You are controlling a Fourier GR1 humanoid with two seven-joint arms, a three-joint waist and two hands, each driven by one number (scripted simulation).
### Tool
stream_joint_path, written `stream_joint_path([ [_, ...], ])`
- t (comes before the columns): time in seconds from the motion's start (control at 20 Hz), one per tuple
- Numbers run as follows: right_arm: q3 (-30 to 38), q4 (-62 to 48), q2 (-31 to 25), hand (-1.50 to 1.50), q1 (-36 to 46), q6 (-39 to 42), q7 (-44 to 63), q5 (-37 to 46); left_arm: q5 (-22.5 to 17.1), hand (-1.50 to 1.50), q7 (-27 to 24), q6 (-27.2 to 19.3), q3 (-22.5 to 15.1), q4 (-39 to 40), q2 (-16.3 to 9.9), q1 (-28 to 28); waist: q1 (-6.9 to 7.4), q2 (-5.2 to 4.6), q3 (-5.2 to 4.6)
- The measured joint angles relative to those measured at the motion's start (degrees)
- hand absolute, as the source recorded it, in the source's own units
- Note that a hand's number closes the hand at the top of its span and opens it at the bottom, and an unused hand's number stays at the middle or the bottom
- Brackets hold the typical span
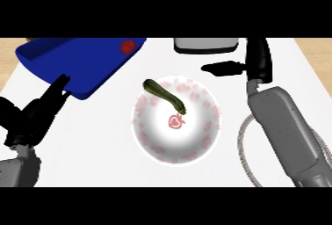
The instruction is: Pick the squash from the placemat and place it in the bowl
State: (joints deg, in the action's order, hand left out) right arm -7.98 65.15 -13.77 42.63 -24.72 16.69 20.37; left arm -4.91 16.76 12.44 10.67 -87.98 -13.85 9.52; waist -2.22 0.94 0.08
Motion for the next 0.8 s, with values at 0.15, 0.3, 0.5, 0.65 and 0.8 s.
stream_joint_path([
  [0.15,-0.6,11.9,-3.5,-1.50,-6.8,3.9,0.1,-2.1,-0.1,0.00,0.3,-0.3,0.3,-0.8,0.1,-0.9,-0.69,0.24,0.00],
  [0.3,0.0,24.3,-6.8,-1.50,-13.6,7.3,0.5,-5.5,-0.6,0.00,0.5,0.1,0.8,-1.6,-0.2,-1.9,-1.34,0.40,-0.01],
  [0.5,0.3,40.2,-8.6,-1.50,-24.0,11.5,-0.9,-12.1,-0.7,0.00,0.3,0.1,1.5,-1.3,-0.7,-2.0,-2.14,0.37,0.02],
  [0.65,1.2,51.4,-9.3,-1.50,-32.9,14.0,-1.5,-17.7,-0.8,0.00,0.2,0.1,1.8,-1.5,-0.7,-2.2,-2.43,0.35,0.07],
  [0.8,2.5,61.6,-9.8,1.50,-43.9,16.1,-4.2,-22.2,-1.2,0.00,0.0,0.7,2.2,-1.7,-1.1,-3.0,-2.48,0.25,0.09],
])
